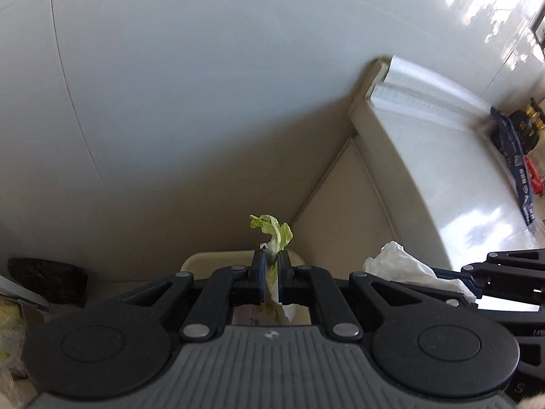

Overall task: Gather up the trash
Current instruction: 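Lift the tissue and lettuce scrap and carry both over the trash bin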

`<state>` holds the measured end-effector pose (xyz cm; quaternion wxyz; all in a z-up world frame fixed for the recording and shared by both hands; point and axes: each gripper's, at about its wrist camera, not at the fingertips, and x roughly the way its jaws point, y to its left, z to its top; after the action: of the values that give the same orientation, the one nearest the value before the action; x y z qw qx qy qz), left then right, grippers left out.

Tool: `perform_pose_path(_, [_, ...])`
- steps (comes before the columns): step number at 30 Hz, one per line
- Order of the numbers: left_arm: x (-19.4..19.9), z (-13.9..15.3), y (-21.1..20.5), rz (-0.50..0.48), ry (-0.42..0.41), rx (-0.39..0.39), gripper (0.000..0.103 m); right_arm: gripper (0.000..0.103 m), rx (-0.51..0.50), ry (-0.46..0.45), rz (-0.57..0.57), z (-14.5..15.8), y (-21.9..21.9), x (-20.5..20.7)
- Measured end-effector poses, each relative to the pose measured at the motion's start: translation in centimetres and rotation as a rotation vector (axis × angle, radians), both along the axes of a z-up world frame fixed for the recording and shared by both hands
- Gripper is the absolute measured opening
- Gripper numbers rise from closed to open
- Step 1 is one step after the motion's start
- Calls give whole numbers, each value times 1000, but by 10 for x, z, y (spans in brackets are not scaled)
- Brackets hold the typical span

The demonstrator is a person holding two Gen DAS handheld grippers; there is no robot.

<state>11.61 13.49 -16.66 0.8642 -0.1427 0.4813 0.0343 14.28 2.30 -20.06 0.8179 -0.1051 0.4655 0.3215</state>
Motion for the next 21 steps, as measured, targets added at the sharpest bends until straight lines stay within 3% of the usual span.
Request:
perform_pose_path(11, [5, -41, 8, 1, 102, -2, 6, 14, -94, 83, 5, -42, 20, 13])
perform_pose_path(21, [11, -58, 15, 18, 120, -23, 7, 14, -116, 118, 9, -62, 33, 29])
